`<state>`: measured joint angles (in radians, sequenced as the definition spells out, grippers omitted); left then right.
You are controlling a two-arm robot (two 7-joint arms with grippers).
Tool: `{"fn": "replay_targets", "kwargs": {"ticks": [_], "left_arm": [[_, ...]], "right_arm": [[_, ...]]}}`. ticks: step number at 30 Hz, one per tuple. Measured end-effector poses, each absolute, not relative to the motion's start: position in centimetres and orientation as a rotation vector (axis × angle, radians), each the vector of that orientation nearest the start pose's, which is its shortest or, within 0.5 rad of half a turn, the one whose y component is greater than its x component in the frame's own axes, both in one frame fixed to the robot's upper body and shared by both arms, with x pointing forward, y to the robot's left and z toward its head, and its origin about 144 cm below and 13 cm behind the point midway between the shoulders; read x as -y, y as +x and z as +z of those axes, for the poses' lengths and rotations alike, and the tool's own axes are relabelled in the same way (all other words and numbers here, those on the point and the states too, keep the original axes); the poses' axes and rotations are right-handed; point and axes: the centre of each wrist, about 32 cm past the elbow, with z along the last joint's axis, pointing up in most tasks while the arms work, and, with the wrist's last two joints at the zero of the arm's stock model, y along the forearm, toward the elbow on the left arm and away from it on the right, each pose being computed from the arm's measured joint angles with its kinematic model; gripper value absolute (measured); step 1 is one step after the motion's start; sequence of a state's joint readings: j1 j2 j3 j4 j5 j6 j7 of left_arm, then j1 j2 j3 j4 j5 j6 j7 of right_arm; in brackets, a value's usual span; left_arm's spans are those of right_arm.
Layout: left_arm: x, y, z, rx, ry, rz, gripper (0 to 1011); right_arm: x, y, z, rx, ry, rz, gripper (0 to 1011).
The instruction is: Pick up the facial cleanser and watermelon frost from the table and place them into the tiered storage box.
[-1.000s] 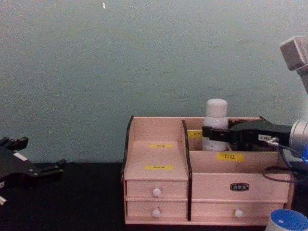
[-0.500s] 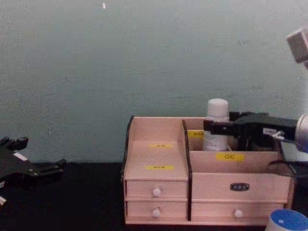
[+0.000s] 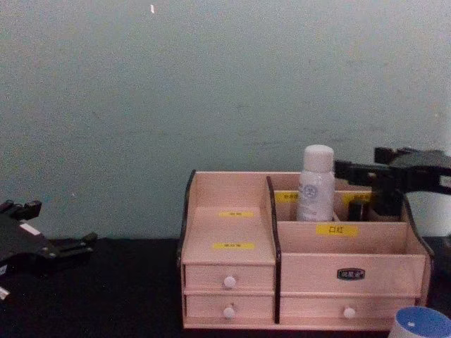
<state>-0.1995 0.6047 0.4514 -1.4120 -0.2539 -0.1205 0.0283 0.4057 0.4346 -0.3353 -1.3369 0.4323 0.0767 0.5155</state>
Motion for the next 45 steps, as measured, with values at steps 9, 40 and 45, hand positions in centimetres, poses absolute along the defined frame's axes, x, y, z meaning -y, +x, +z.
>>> {"fn": "replay_targets", "kwargs": {"ticks": [9,40,45], "left_arm": [[-31.0,48.9,114.0,0.285,0.304,1.248,1001],[-31.0,48.9,114.0,0.285,0.304,1.248,1001],[-31.0,48.9,114.0,0.285,0.305,1.248,1001]], "right_arm": [[31.1,50.4,121.0,-0.029,-0.174,-0.856,1002],[32.5,47.2,118.5,-0.210,-0.398,-0.887,1003],[32.4,47.4,118.2,-0.216,-0.408,-0.870,1003]]}}
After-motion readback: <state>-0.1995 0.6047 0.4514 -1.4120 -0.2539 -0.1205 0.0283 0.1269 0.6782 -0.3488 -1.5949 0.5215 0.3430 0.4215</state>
